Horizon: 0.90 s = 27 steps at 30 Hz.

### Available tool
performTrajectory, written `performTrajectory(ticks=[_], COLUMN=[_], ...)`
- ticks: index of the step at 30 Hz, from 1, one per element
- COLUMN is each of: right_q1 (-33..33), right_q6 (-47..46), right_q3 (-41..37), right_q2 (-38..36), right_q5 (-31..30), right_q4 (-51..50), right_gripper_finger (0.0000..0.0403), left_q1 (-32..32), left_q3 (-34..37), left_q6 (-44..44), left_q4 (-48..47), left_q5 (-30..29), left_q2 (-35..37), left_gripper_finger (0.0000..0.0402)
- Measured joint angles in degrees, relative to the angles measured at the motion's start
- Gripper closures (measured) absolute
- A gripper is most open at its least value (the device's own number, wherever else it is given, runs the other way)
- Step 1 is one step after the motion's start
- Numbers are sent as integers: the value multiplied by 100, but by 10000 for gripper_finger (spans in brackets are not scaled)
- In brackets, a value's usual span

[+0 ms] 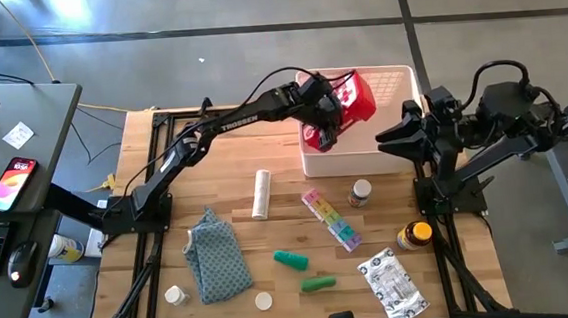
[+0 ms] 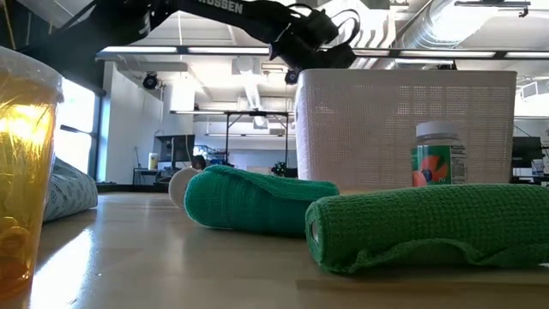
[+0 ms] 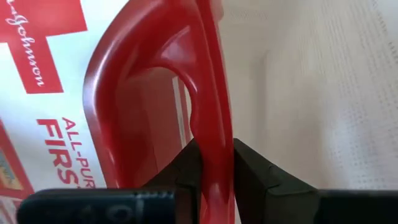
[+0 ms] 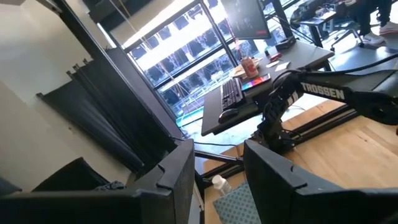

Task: Pick & place medical supplies in basket/bin
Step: Put the red first aid kit into the white bin

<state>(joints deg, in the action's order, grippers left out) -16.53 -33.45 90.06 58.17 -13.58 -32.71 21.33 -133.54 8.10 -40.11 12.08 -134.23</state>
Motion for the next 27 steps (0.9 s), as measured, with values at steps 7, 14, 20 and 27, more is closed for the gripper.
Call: performTrajectory(ticks=[7, 14, 20, 27], right_q1=[0, 0, 0, 40], right_q6=[-21, -116, -259, -402], right_q3=[0, 0, 0, 0], right_q2=[42, 108, 114, 103], right_q5=[-71, -105, -163, -1129], right_q4=[-50, -219, -531, -1156], right_gripper_finger=[274, 274, 274, 274], left_q1=[-6, 15, -41, -154], left_q3=[12, 8, -140, -145], left_q6=[268, 274, 58, -112], left_q4=[-227, -156, -424, -741], left_q5=[-360, -495, -537, -540], left_q2=[-38, -29, -25, 512], left_gripper_finger=[282, 238, 217, 217])
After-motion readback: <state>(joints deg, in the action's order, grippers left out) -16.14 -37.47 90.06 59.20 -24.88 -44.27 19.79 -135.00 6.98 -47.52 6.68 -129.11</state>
